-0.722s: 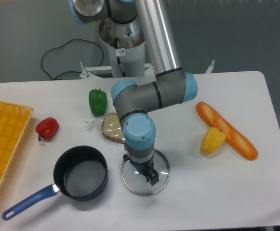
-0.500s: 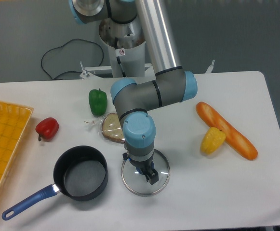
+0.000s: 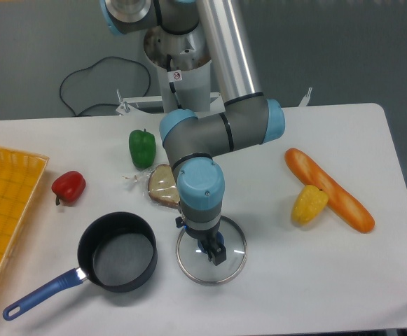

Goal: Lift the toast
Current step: 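Release the glass lid and lift the gripper off its blue knob, then move the gripper over to the bagged toast slice and lower it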

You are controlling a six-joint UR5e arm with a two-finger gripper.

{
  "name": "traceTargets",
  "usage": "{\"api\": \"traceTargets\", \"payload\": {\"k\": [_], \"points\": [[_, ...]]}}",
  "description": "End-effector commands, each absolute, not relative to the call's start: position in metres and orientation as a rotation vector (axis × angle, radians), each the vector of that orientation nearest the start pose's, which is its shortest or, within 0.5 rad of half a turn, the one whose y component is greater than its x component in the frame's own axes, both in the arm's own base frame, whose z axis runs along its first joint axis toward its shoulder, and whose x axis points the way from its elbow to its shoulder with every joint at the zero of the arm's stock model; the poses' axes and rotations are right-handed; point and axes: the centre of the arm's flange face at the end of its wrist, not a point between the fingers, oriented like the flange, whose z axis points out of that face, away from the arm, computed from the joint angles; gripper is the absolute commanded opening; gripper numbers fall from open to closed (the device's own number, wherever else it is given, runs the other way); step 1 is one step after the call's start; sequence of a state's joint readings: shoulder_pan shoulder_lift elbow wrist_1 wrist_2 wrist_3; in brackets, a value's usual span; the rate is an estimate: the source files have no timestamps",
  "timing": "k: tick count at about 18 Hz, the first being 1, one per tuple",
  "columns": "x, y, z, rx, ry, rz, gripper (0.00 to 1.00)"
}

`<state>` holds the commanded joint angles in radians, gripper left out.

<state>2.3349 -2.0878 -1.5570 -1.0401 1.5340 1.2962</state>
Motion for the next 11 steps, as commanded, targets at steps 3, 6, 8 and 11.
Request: {"api": "traceTargets", "payload": {"k": [3,6,8,11], "points": [[-0.340,0.573,0.244,-2.990,0.799,-0.009,1.00],[-0.320,0.572,0.250,-2.981,0.792,-0.022,1.00],[-0.307,0.567,0.250,-2.982,0.816,-0.034,1.00],[-0.263,0.571,0.248,-2.972,0.906,-0.058,1.00]]}}
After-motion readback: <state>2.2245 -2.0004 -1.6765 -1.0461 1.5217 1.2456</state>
